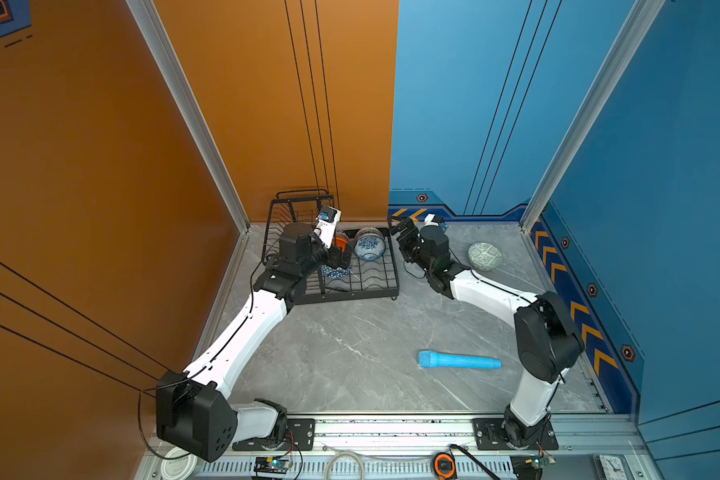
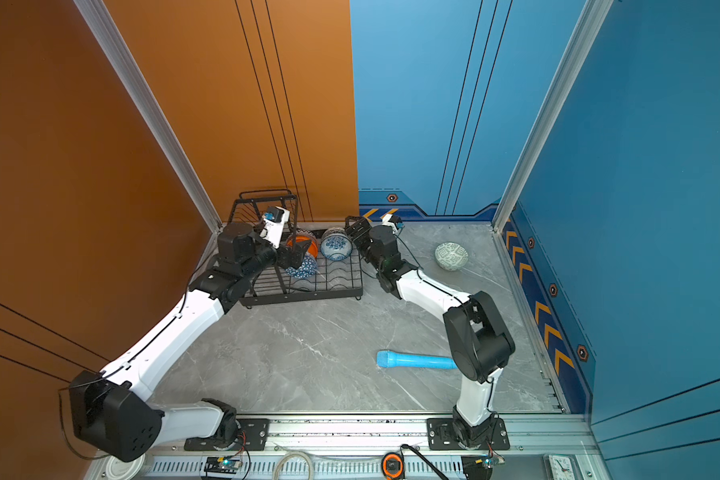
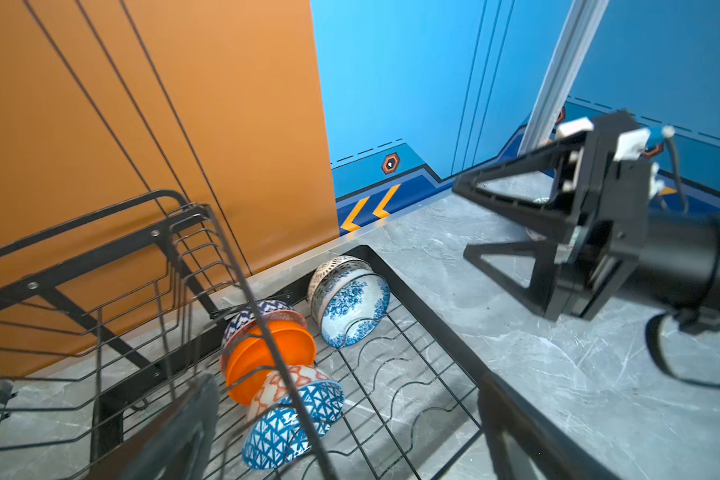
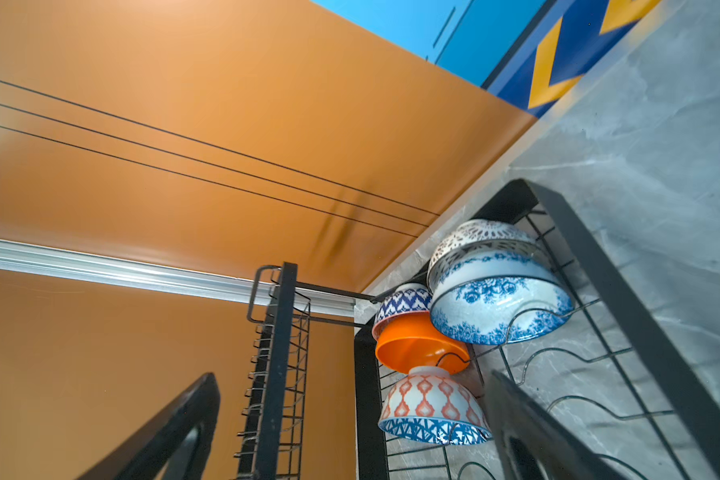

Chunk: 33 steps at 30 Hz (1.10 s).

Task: Load the bowls into the dish rack
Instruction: 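Move the right gripper over the green-patterned bowl while the left withdraws from the rack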

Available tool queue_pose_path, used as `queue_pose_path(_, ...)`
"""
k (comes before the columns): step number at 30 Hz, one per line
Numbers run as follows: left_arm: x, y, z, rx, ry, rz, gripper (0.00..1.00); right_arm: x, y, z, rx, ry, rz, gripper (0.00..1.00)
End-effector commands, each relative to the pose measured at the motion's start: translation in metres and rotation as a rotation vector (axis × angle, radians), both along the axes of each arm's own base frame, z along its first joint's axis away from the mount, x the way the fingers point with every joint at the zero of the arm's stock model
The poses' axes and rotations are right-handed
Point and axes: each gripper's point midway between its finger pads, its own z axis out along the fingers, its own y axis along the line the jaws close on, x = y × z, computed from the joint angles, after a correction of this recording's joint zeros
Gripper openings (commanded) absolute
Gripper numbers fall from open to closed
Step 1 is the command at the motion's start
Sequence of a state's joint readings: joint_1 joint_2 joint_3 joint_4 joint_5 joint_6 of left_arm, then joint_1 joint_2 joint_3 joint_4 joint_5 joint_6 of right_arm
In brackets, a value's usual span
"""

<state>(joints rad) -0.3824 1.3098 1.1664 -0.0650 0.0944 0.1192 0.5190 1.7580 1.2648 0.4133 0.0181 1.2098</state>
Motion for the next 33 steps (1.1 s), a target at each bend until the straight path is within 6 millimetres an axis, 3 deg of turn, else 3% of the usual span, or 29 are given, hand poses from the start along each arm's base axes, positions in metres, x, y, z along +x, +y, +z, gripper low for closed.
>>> queue_pose_path(1,-0.01,-0.021,0.013,0.126,-0.049,-0.01,0.98,-0.013,-0.036,0.0,-0.159,0.012,-0.014,1.0)
queue_pose_path(8,-0.025,-0.065,0.021,0.029,-0.022,-0.069,0.98,-0.025,-0.127,0.0,-0.563,0.136,-0.07,1.0)
queue_pose_path(11,-0.029,-0.088,0.013,0.0,-0.004,-0.103,0.98,-0.023,-0.166,-0.015,-0.667,0.224,-0.096,1.0)
queue_pose_path(15,-0.037,-0.119,-0.004,-0.004,0.017,-0.15,0.98,-0.015,-0.21,-0.051,-0.823,0.378,-0.104,1.0)
queue_pose_path(18,-0.041,-0.133,-0.016,-0.004,0.039,-0.174,0.98,-0.007,-0.226,-0.07,-0.909,0.454,-0.071,1.0)
queue_pose_path(22,-0.041,-0.138,-0.024,-0.043,0.064,-0.181,0.98,0.005,-0.234,-0.09,-0.989,0.51,-0.03,1.0)
queue_pose_path(26,-0.039,-0.141,-0.027,-0.053,0.07,-0.185,0.98,0.015,-0.244,-0.109,-1.06,0.573,-0.007,1.0)
queue_pose_path(33,-0.028,-0.144,-0.024,-0.082,0.048,-0.184,0.98,0.03,-0.252,-0.144,-1.107,0.644,0.043,0.91)
